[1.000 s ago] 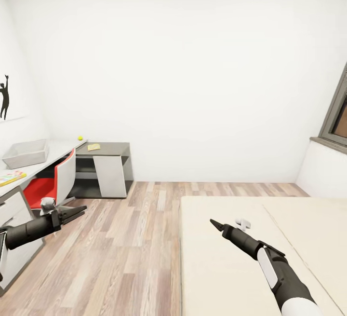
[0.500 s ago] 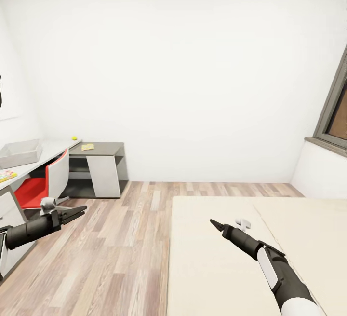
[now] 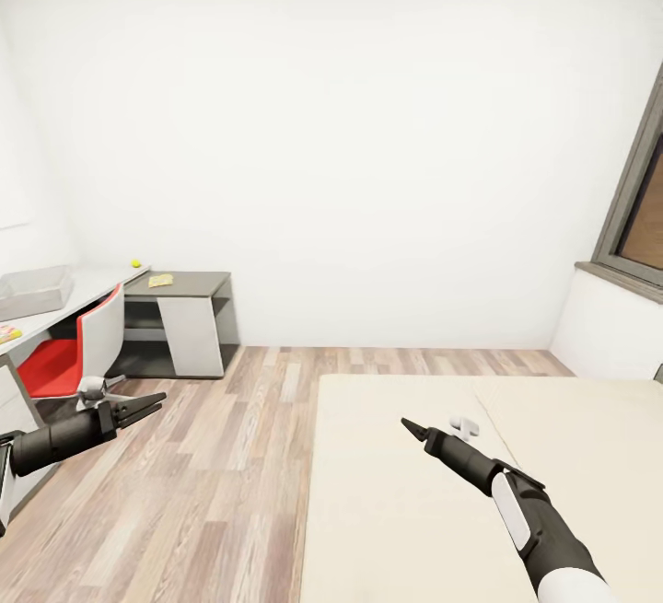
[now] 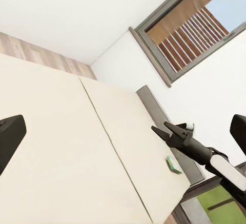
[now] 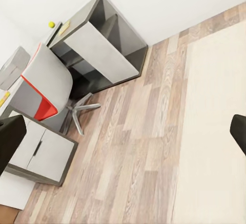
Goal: Put all the toys in the child's room - the three board games (two on the bed and one on the table), the two jigsaw puzzles on the table, and the tennis ball on the table - inside the toy box on the table in the child's room.
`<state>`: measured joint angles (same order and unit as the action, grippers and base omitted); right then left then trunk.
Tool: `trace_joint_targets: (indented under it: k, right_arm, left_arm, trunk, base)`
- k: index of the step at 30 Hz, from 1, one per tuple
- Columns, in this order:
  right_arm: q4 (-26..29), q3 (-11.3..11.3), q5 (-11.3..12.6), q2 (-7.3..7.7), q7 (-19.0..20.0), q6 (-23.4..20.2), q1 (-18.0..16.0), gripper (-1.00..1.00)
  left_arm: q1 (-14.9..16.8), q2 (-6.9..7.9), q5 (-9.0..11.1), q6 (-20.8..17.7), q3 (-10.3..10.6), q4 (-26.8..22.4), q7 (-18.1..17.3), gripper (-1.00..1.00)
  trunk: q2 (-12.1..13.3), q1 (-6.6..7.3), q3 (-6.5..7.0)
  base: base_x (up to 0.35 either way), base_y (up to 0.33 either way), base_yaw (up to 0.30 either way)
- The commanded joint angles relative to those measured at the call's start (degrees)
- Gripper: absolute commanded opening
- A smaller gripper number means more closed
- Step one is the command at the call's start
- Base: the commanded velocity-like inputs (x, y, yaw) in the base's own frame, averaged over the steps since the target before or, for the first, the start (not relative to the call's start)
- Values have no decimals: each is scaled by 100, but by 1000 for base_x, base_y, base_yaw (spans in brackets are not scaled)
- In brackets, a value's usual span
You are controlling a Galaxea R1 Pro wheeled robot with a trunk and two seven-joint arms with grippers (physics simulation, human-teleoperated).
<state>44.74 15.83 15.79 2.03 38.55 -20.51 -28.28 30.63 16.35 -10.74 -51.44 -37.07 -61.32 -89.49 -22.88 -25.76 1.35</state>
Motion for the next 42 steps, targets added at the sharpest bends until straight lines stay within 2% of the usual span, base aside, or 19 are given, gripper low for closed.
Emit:
trace_joint_targets:
  k: [1, 42]
  right_arm:
    - [-1, 11, 47, -1, 12, -50, -2, 100]
    - [-1, 12, 47, -1, 13, -50, -2, 100]
  left_arm:
    - [5, -2, -60, -59, -11, -3, -51, 100]
    - [5, -8, -60, -59, -11, -3, -51, 100]
  trunk:
    - [-4, -2, -1]
    - [-4, -2, 21]
  base:
    - [0, -13, -36]
    - [0, -6, -14]
